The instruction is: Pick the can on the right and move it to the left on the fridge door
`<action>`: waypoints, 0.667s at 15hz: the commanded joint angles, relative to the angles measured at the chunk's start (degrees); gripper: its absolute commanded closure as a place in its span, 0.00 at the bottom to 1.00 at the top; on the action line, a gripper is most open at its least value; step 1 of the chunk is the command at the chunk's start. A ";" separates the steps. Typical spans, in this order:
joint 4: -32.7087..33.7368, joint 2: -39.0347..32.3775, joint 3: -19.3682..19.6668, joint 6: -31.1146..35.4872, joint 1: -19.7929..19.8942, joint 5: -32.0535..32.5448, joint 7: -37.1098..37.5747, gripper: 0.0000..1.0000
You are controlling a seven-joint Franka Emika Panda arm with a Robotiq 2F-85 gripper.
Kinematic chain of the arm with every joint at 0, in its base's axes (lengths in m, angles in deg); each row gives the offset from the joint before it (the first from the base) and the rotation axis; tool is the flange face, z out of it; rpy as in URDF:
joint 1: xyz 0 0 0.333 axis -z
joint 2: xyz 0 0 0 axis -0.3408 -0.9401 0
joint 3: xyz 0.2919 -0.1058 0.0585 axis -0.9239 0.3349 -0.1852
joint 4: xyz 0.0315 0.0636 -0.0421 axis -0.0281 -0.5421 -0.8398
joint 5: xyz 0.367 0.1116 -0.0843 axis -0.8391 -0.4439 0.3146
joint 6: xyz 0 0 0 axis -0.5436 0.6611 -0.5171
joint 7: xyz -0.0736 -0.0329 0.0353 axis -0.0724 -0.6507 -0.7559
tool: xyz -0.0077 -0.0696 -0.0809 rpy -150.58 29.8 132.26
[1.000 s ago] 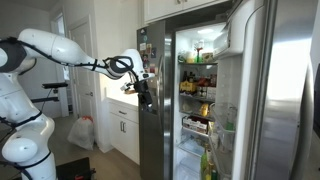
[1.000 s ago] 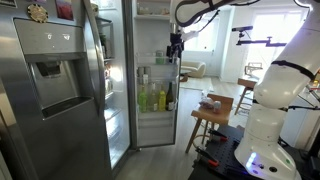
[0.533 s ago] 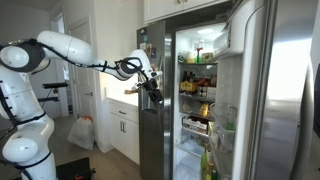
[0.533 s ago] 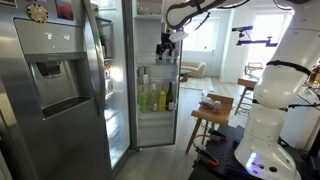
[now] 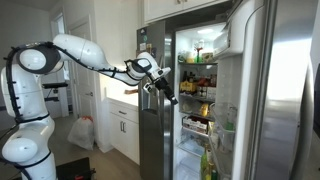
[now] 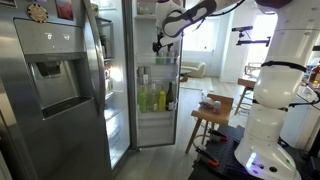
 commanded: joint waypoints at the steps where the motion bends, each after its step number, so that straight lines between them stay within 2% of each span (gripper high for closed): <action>1: 4.41 -3.28 1.67 -0.38 -0.39 6.19 8.54 0.00; 5: 6.58 -4.97 3.91 0.06 -0.25 8.43 13.75 0.00; 10: 9.02 -6.43 6.83 0.45 0.52 7.91 16.20 0.00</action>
